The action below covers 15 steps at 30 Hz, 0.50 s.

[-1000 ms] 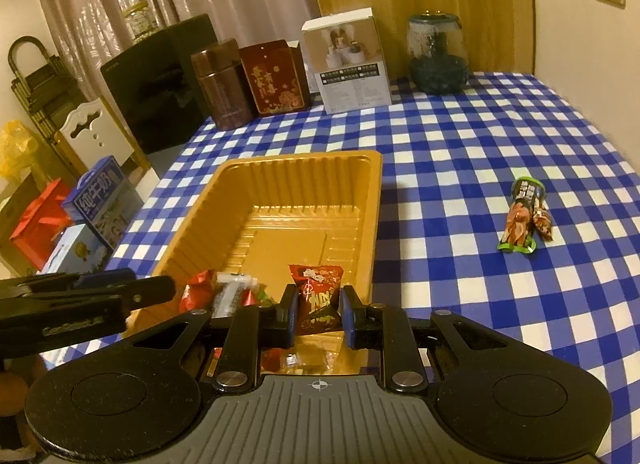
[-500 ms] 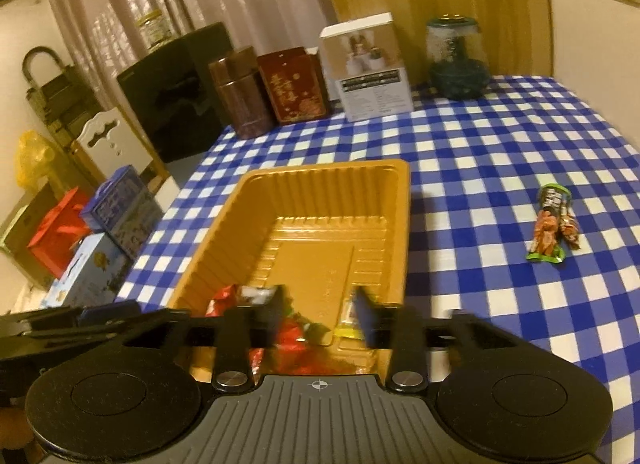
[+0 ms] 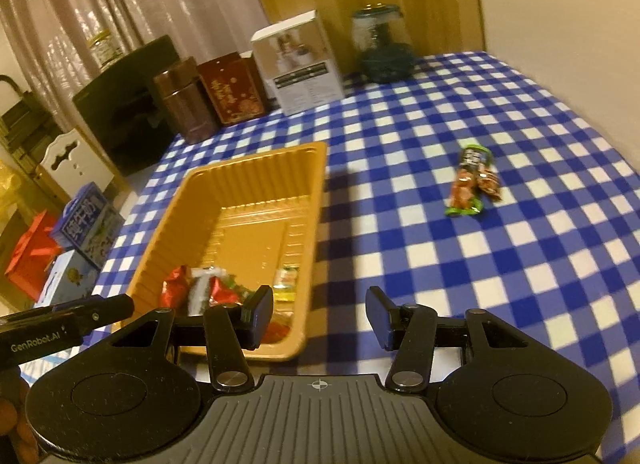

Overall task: Organize snacks
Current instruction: 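Lift both open tools out of the tray toward the green snack stick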

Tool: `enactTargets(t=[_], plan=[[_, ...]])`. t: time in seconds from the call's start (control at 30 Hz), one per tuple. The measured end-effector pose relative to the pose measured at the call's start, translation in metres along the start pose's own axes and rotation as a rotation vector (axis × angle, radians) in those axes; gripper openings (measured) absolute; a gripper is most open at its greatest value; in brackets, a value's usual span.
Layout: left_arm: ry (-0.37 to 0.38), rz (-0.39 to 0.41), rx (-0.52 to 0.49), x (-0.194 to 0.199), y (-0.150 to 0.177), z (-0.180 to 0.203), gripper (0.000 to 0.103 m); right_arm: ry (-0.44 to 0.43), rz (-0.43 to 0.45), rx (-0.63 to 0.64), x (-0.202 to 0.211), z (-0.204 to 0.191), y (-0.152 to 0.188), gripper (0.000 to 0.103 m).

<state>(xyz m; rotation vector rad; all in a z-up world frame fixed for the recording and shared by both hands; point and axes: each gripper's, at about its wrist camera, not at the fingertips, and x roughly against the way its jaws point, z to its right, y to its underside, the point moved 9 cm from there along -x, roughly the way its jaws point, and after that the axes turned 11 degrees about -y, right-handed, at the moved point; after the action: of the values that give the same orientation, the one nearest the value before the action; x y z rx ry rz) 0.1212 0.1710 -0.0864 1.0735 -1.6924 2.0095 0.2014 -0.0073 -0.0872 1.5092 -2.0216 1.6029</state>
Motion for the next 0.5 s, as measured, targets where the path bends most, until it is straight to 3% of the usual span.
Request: enactTargets(t=[0.37, 0.5], plan=[[0.038, 0.019, -0.032, 0.027, 0.002, 0.030, 0.053, 0.021, 0.039, -0.028, 0.042, 0.005, 0.005, 0.052], [0.058, 0.028, -0.031, 0.035, 0.002, 0.041, 0.062, 0.036, 0.052, -0.037, 0.055, 0.011, 0.007, 0.052]])
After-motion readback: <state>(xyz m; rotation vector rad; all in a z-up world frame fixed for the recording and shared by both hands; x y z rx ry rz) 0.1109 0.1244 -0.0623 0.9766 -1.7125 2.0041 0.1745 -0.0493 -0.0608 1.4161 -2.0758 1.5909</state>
